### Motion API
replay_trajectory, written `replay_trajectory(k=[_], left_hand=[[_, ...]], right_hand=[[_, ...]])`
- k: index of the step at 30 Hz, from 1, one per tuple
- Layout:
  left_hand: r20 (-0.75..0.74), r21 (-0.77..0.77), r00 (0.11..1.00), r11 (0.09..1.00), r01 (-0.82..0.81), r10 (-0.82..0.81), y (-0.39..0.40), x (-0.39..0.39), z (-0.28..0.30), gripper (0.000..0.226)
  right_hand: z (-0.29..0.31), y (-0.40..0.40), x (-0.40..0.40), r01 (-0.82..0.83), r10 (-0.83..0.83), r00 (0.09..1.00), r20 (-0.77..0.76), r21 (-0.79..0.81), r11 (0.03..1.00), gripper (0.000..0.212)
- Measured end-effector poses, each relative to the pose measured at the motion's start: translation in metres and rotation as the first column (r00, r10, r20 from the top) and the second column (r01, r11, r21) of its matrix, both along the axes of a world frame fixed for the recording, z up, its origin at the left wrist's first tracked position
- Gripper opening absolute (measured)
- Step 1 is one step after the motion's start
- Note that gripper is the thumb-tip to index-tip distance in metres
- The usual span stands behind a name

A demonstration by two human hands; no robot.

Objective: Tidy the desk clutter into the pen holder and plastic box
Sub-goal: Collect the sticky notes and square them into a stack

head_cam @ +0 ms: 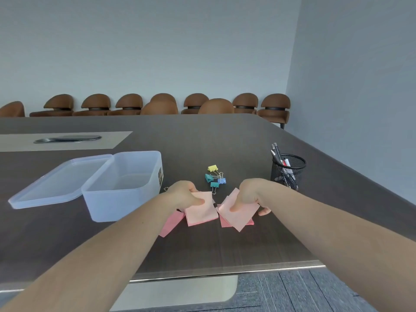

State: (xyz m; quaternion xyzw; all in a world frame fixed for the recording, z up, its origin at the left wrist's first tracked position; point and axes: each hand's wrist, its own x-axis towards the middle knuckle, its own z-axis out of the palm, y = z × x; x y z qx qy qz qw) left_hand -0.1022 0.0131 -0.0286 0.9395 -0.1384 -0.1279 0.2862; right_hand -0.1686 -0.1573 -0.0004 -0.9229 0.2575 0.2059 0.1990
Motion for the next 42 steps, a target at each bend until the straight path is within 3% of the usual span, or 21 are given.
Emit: replay_trajectory(k=[2, 4, 8, 10, 11, 13, 15, 16, 19, 22, 24, 27, 33, 42], left_hand=[[0.034, 0.114, 0.999, 0.993, 0.026, -0.030, 0.001, -0.002, -0.003, 0.027], [0.083, 0.229, 0.996, 0.973, 0.020, -0.040, 0.001, -0.003, -0.005, 0.039], [0.071, 0.222, 0.996, 0.975, 0.029, -0.045, -0.003, -0.001, -0.003, 0.029], [0.069, 0.153, 0.996, 0.987, 0.046, -0.057, -0.004, 0.003, -0.006, 0.027], [0.082, 0.114, 0.995, 0.993, 0.043, -0.053, -0.005, 0.004, -0.007, 0.026], [0.132, 0.048, 0.991, 0.999, 0.003, -0.010, -0.005, 0.005, -0.009, 0.025], [0.207, -0.014, 0.977, 0.999, -0.048, 0.050, -0.004, 0.008, -0.008, 0.022], [0.242, -0.059, 0.967, 0.996, -0.064, 0.076, -0.003, 0.009, -0.007, 0.021], [0.221, -0.286, 0.965, 0.955, -0.076, 0.143, 0.003, 0.015, -0.001, 0.027], [0.118, -0.463, 0.977, 0.880, -0.104, 0.178, 0.010, 0.017, 0.016, 0.048], [0.064, -0.480, 0.980, 0.867, -0.135, 0.188, 0.017, 0.018, 0.031, 0.028], [-0.076, -0.380, 0.990, 0.914, -0.139, 0.119, 0.032, 0.015, 0.048, 0.013], [-0.294, -0.071, 0.952, 0.992, -0.106, 0.081, 0.048, -0.005, 0.044, 0.032], [-0.083, 0.161, 0.992, 0.984, -0.078, 0.092, 0.038, -0.030, 0.002, 0.060]], right_hand=[[0.004, 0.005, -0.005, -0.074, 0.067, 0.995, -0.073, -0.100, 0.992, 0.022], [0.004, 0.010, -0.009, -0.129, 0.120, 0.990, -0.079, -0.132, 0.983, 0.028], [0.001, 0.006, -0.005, -0.178, 0.181, 0.982, 0.055, -0.057, 0.982, 0.033], [0.002, 0.008, -0.001, -0.224, 0.220, 0.974, -0.051, -0.105, 0.969, 0.020], [0.003, 0.009, 0.002, -0.213, 0.207, 0.977, -0.058, -0.129, 0.968, 0.023], [0.004, 0.010, 0.003, -0.190, 0.189, 0.982, -0.024, -0.160, 0.969, 0.061], [0.001, 0.007, 0.004, -0.182, 0.189, 0.982, 0.026, -0.173, 0.968, 0.072], [0.001, 0.006, 0.006, -0.148, 0.154, 0.988, 0.030, -0.157, 0.976, 0.068], [-0.006, -0.004, 0.013, -0.090, 0.099, 0.993, 0.070, -0.119, 0.989, 0.022], [-0.011, -0.014, 0.018, 0.010, -0.001, 0.989, 0.150, -0.060, 0.998, 0.032], [-0.010, -0.017, 0.019, 0.064, -0.069, 0.970, 0.233, 0.029, 0.997, 0.028], [-0.005, -0.018, 0.021, 0.079, -0.121, 0.954, 0.275, 0.159, 0.984, 0.024], [0.012, -0.001, 0.020, 0.000, -0.034, 0.966, 0.256, 0.131, 0.991, 0.017], [0.001, 0.014, 0.015, -0.018, -0.029, 0.963, 0.267, 0.172, 0.985, 0.026]])
